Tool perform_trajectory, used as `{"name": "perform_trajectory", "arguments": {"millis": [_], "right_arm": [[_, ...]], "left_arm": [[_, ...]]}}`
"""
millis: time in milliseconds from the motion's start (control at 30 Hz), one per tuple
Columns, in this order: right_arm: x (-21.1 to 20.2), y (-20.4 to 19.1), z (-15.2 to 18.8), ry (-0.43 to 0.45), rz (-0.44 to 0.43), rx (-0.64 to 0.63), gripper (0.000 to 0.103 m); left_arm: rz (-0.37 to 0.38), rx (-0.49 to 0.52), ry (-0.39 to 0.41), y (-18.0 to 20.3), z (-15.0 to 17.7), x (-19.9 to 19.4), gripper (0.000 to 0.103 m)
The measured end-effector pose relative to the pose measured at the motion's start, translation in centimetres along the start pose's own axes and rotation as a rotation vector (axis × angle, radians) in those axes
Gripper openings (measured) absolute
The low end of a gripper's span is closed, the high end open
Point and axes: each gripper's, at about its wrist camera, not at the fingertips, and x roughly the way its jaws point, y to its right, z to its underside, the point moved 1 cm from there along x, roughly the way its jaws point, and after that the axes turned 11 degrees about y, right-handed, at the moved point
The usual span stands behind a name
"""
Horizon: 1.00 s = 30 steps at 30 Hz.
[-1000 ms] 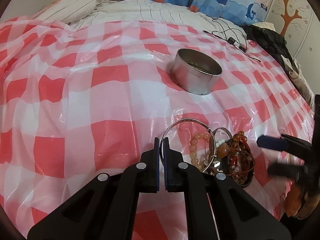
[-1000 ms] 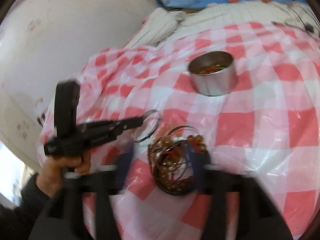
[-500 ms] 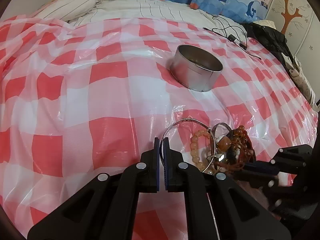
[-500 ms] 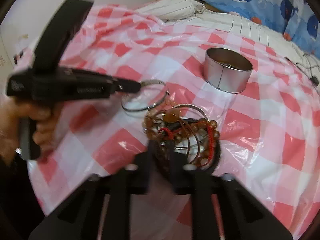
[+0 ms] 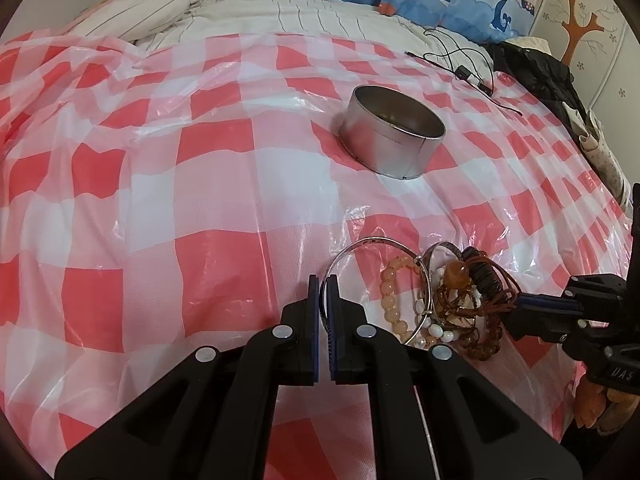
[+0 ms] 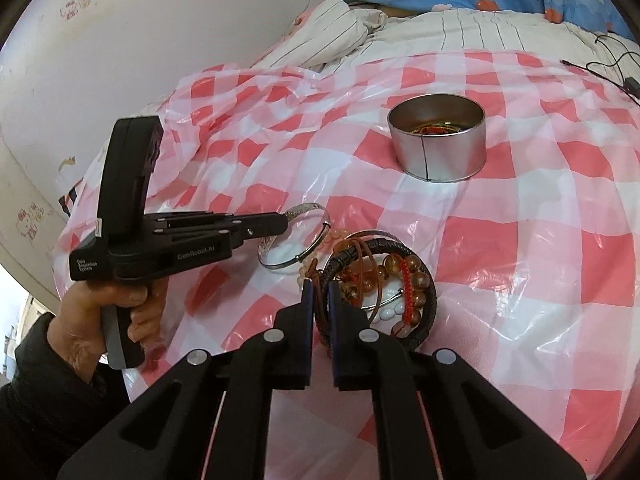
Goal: Organize jewelry
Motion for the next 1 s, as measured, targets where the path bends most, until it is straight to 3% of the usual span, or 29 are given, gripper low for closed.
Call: {"name": "perform_trajectory", "arguments": {"millis": [33,100,300,400,500,567,800,1000], "right_arm": [[0.5,-0.3,0.3,-0.041,0.019,-0.036,0.019],[0.7,-0.8,0.7,-0.036,0.080,-0.089,0.047],[-0.6,-3.1,0.0,0.073,0.090,-0.229,0.048],[0.9,-4.8,0.5,0.053,0.120,-0.333,0.048],[2.9,-4.8,1.2,0.000,0.194,-0.388,0.037],[2.9,-4.3,1.1,0.008,0.190,-0.361,0.013],[1.2,-2.1,-0.3,0.064,0.061,-0.157,0.003],[-0.2,-0.6,-1.3,0.096,-0.042,-0.015,0.003]], "left_arm": [[0.000,0.001,-0.002,0.0,0.0,0.0,0.003],[0.001,0.003,-0.007,0.1,0.1,0.2,0.003],[0.007,0.008,-0.015,0.3,0.2,0.4,0.003],[0.010,0.006,-0.020,0.3,0.2,0.6,0.003],[0.011,0.010,-0.023,0.4,0.2,0.7,0.003],[0.010,0.014,-0.022,0.4,0.2,0.7,0.003],[0.011,0.018,-0.021,0.5,0.2,0.7,0.003],[0.004,0.012,-0.019,0.4,0.2,0.7,0.003]]}}
